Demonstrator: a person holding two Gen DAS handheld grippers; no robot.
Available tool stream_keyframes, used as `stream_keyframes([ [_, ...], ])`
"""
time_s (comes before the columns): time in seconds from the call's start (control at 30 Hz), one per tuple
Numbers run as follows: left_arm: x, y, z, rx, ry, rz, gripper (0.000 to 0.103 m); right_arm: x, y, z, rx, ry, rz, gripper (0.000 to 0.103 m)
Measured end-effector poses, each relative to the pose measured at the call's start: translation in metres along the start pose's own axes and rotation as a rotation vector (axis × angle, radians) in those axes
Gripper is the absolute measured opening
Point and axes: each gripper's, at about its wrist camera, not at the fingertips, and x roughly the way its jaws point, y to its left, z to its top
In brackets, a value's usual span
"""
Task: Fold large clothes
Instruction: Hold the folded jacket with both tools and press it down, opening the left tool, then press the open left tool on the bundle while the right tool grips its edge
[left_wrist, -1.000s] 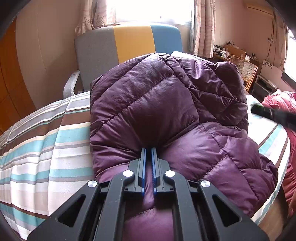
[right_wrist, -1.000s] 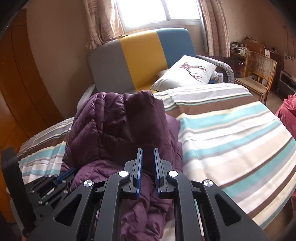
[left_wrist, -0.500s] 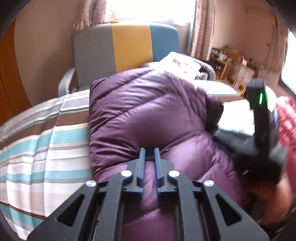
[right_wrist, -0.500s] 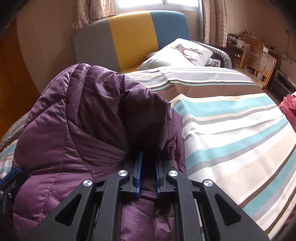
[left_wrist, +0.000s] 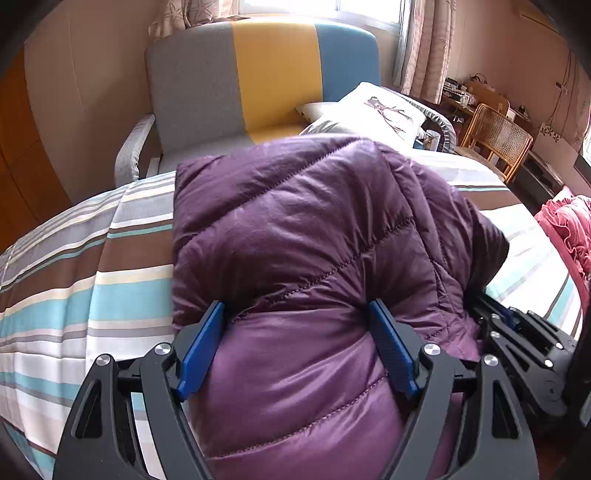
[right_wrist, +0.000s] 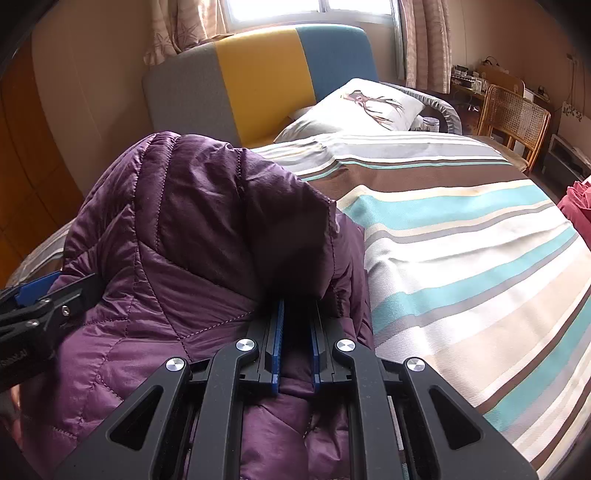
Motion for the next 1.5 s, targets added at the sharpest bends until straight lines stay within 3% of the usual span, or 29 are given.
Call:
stream_keyframes([
  [0.3, 0.011, 0.001, -0.005, -0.003, -0.008, 0.016, 0.081, 0.002, 0.005, -0.002, -0.024, 0.004, -0.015, 0.011],
  [0.6, -0.013, 0.014, -0.014, -0.057, -0.016, -0.001, 0.099, -0.018, 0.004, -0.001, -0.023, 0.007, 0.016, 0.011],
  [1.0, -0.035, 0.031, -0.041, -0.118, 0.001, -0.068, 0.100, -0.057, 0.006, -0.010, -0.019, -0.007, 0.042, 0.012],
  [1.17, -0.038, 0.027, -0.046, -0.095, -0.013, -0.060, 0.100, -0.073, 0.015, 0.003, -0.039, -0.066, 0.083, 0.012],
  [1.2, -0.040, 0.025, -0.046, -0.097, -0.014, -0.059, 0.100, -0.072, 0.019, 0.008, -0.058, -0.076, 0.075, 0.014],
  [1.27, -0.042, 0.021, -0.048, -0.090, -0.016, -0.060, 0.100, -0.066, 0.025, 0.021, -0.086, -0.089, 0.045, 0.046],
  [1.33, -0.043, 0.018, -0.049, -0.079, -0.021, -0.054, 0.100, -0.052, 0.025, 0.030, -0.084, -0.078, 0.015, 0.047],
  [1.43, -0.046, 0.016, -0.050, -0.066, -0.037, -0.059, 0.100, -0.027, 0.022, 0.031, -0.096, -0.011, -0.063, 0.040],
  [1.5, -0.048, 0.017, -0.049, -0.061, -0.052, -0.055, 0.100, -0.014, 0.012, 0.025, -0.055, 0.025, -0.063, 0.038],
])
